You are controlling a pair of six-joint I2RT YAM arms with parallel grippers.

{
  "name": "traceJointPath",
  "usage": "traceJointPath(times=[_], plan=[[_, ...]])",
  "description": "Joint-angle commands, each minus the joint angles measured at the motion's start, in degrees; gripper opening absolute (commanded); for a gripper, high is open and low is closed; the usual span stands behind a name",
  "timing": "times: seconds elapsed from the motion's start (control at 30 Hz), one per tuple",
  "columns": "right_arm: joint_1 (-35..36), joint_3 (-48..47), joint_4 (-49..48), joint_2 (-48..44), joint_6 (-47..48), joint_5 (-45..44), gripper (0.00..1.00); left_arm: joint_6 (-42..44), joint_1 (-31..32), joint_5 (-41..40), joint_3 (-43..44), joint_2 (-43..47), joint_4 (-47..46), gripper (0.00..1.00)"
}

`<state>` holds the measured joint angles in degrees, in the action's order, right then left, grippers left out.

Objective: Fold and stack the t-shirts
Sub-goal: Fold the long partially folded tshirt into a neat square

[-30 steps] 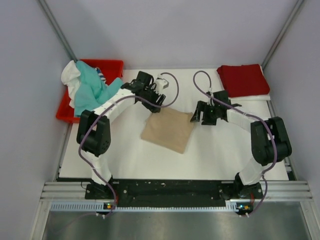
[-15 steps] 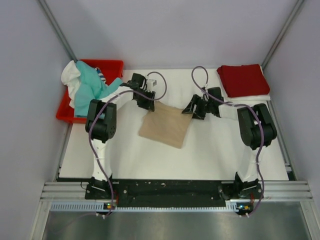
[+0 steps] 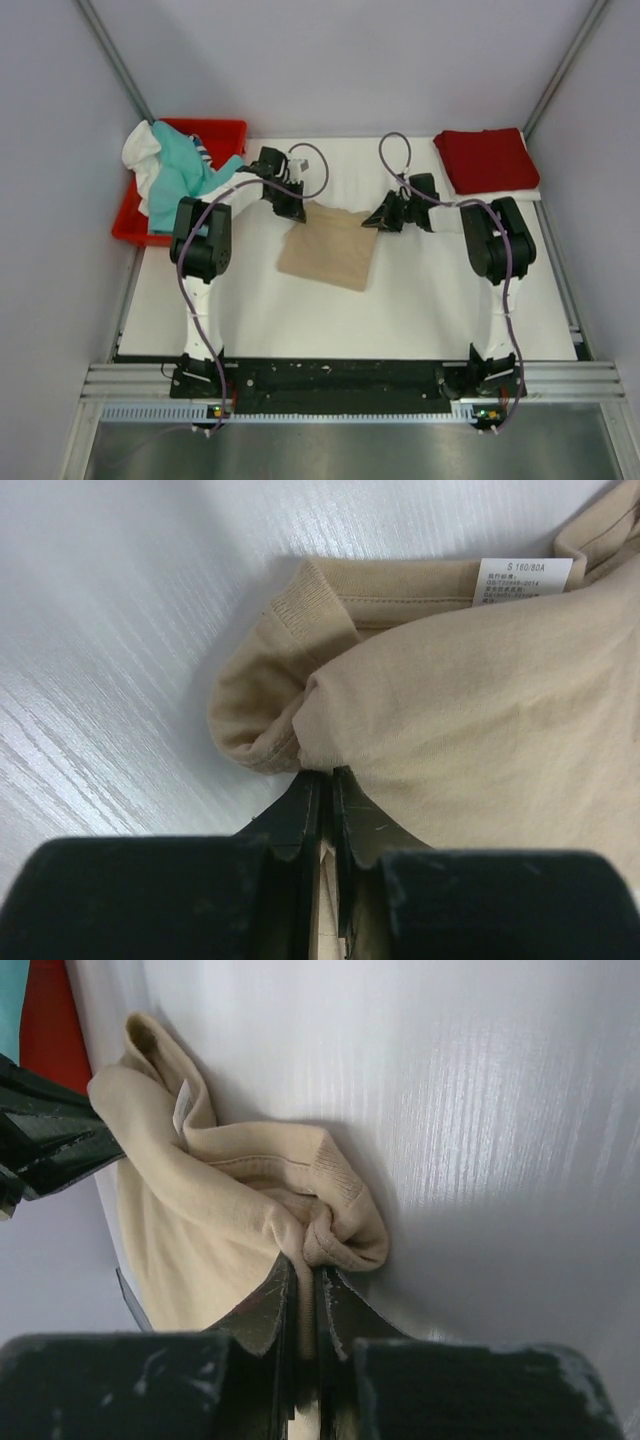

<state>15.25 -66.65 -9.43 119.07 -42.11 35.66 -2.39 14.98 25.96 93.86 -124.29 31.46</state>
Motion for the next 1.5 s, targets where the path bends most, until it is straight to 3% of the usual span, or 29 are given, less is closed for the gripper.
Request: traceJointPath(times=[0.0,0.07,0.23,0.3,0.47,0.73,0.87,1.0,1.17,1.2,1.27,1.3,1.47], plan=[[0.66,-3.92,-2.09,0.64,1.49,-0.33,0.00,-0.59,-1.27,-0.37,0.09,0.36,-0.88,0.14],[0.75,-5.41,0.01,-0.06,3.42,-0.41,0.00,-0.16,-1.71,-2.21,0.70,1.33,-0.53,0.35],[0.66,-11.47,13.08,-1.47,14.83,-1.29,0.00,4.56,-2.50,-5.30,3.07,5.54,2.19,0.73],[0.75,-15.68,20.29,-1.21,21.15,-2.52,0.00,6.60,-2.94,-5.83,3.69,8.17,3.25,0.99],[0.40,-27.46,37.97,0.11,37.42,-10.33,0.00,11.70,-4.00,-5.74,4.75,13.89,7.90,0.99],[-0.92,-39.33,47.48,1.08,52.38,-21.32,0.00,16.36,-4.08,-7.50,0.53,19.96,9.23,0.99],[-1.09,-42.24,49.07,2.57,54.94,-22.39,0.00,15.93,-4.08,-5.66,1.05,18.48,9.41,0.99],[-1.09,-40.41,49.07,3.71,53.28,-18.00,0.00,11.80,-3.04,3.03,3.86,13.82,9.14,0.99],[-1.62,-37.24,48.81,4.86,50.29,-17.80,0.00,11.53,0.92,3.49,6.86,7.75,11.16,0.99],[-1.97,-37.50,48.63,5.38,49.59,-19.12,0.05,11.88,1.80,3.31,6.34,7.40,10.99,0.99],[-3.28,-38.28,48.28,6.26,47.74,-21.50,0.26,12.67,4.25,2.44,5.11,7.39,10.38,0.99],[-3.99,-38.90,48.02,6.53,46.43,-21.51,0.32,13.37,5.74,2.17,4.40,7.48,10.11,0.99],[-9.26,-44.43,44.94,7.14,35.70,-23.17,0.52,15.58,12.86,0.06,2.64,7.66,9.06,0.96]])
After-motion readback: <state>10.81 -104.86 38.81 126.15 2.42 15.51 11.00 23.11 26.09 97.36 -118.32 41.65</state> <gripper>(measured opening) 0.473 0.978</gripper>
